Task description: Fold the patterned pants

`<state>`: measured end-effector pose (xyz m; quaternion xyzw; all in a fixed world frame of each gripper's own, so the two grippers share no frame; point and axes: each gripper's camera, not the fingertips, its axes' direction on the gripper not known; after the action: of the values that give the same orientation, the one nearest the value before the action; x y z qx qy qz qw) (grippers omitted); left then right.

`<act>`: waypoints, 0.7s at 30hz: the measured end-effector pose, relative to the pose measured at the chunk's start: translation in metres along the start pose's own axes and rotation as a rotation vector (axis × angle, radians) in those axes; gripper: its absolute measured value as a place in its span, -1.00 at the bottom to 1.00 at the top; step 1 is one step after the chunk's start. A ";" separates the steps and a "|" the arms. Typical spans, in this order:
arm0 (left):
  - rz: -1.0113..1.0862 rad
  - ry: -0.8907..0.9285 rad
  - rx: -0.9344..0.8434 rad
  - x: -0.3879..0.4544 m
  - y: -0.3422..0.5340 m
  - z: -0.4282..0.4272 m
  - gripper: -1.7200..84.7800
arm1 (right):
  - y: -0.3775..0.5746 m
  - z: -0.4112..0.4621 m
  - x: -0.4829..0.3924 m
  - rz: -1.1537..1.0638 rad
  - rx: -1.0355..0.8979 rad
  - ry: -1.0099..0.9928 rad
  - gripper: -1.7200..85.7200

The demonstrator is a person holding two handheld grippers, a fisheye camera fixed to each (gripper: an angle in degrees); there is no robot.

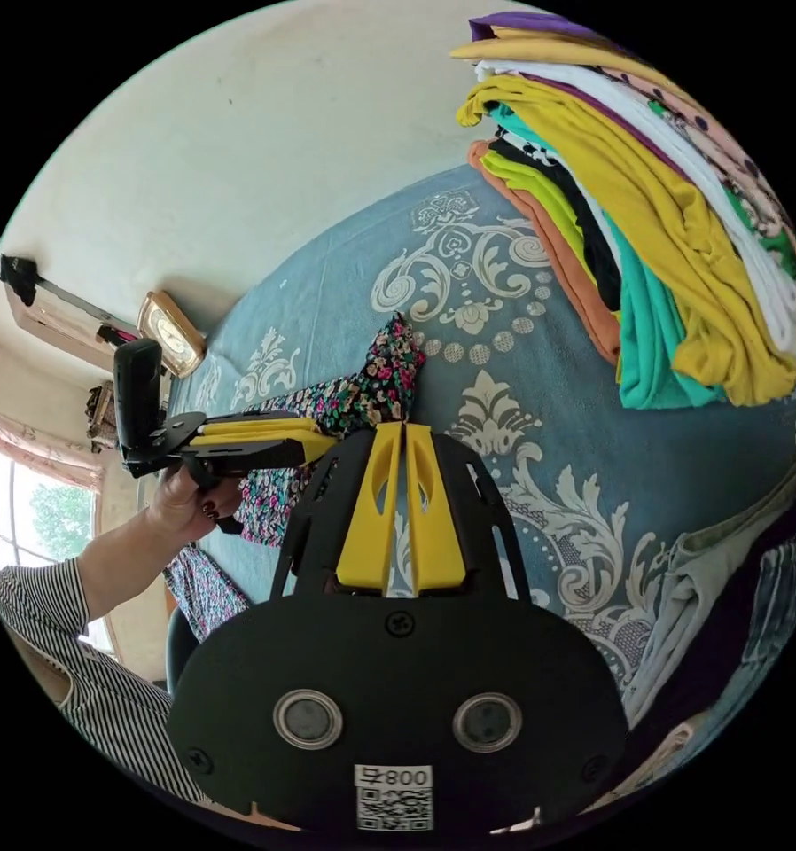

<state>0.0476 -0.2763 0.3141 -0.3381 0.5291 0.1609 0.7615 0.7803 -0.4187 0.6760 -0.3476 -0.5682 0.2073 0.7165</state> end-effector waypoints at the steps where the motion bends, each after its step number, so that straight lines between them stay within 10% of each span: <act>1: 0.021 0.017 0.006 0.005 0.001 -0.001 -0.91 | 0.003 -0.008 -0.003 -0.010 0.011 0.014 -0.94; 21: -0.219 -0.098 -0.004 -0.008 0.174 -0.075 -0.90 | 0.064 -0.028 -0.042 -0.014 -0.138 0.358 -0.96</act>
<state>-0.1126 -0.2014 0.2455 -0.3870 0.4507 0.0940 0.7989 0.8026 -0.4120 0.5980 -0.4235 -0.4469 0.0978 0.7818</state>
